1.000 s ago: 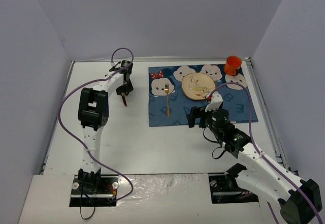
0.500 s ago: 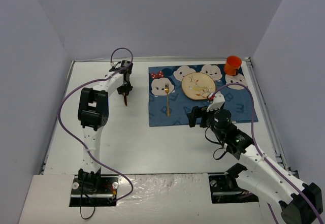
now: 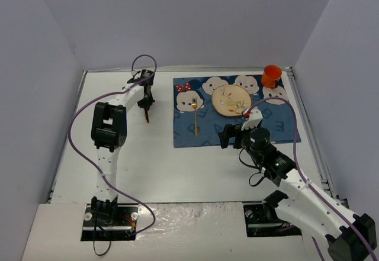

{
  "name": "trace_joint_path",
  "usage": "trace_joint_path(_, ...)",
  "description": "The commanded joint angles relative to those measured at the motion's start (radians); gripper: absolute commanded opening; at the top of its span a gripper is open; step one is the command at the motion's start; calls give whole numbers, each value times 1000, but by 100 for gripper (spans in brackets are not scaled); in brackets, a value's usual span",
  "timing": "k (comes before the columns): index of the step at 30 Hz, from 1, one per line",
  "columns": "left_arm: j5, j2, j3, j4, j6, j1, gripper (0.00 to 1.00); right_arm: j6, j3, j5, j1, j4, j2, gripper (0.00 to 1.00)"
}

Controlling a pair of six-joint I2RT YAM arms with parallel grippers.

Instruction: Set the dinner table for one person

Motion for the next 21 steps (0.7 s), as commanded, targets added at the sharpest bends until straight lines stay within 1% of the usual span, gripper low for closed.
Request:
trace_joint_path(1, 53, 37, -27, -22, 49, 15, 0, 11, 16, 2, 7, 56, -12, 99)
trace_joint_path(6, 126, -68, -125, 27, 16, 15, 0, 17, 20, -16, 7, 68, 1, 99)
trace_joint_path(12, 240, -245, -306, 132, -69, 11, 0, 52, 17, -67, 13, 127, 36, 99)
trace_joint_path(13, 241, -248, -331, 147, -78, 11, 0, 58, 17, -95, 13, 136, 42, 99)
trace_joint_path(17, 274, -350, -443, 182, -121, 9, 0, 80, 19, -135, 19, 183, 80, 99)
trace_joint_path(21, 324, -436, -512, 244, -144, 3, 0, 100, 25, -169, 25, 223, 115, 99)
